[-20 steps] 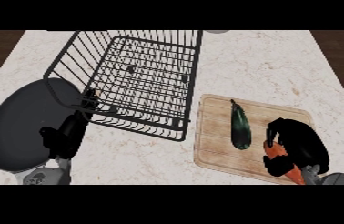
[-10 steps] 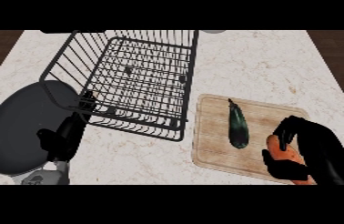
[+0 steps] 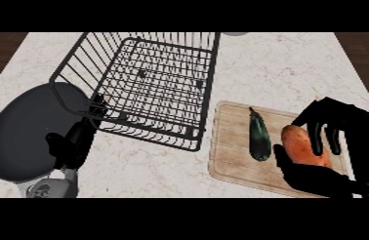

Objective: Pick the sweet potato from the cutting board and place it in the tiered basket

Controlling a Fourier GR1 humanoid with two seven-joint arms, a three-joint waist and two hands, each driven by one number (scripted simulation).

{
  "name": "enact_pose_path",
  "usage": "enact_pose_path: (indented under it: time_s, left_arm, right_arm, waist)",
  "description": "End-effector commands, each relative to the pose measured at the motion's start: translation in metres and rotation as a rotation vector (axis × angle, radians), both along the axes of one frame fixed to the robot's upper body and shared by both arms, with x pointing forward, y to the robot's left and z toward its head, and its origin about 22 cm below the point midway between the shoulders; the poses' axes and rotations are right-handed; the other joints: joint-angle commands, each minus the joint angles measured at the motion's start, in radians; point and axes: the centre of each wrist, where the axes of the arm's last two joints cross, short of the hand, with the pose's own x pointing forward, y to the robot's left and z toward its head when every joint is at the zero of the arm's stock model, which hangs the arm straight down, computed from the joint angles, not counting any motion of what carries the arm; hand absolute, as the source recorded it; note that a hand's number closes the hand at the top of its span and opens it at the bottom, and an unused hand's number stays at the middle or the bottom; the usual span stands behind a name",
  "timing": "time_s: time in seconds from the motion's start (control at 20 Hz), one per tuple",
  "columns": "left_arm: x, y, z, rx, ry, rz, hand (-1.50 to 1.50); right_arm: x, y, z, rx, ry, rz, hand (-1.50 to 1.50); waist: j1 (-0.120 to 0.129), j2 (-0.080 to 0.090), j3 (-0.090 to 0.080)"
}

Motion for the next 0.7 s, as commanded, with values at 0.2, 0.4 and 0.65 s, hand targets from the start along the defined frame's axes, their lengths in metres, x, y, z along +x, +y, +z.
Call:
enact_pose_path:
  time_s: [0.2,0.4,0.65]
  left_arm:
    - [0.006,-0.036,0.013,-0.036,-0.062,-0.157,0.0]
    - [0.015,-0.048,0.011,-0.038,-0.055,-0.154,0.0]
    - [0.016,-0.042,0.023,-0.025,-0.04,-0.15,0.0]
  right_arm:
    - [0.023,0.062,0.066,0.081,-0.038,0.0,1.5]
    - [0.059,0.091,0.082,0.063,0.016,0.024,1.5]
    - [0.105,0.127,0.104,0.119,0.03,0.003,1.5]
  waist:
    - [0.017,-0.001,-0.001]
    - [0.016,0.002,-0.001]
    - [0.034,0.005,0.0]
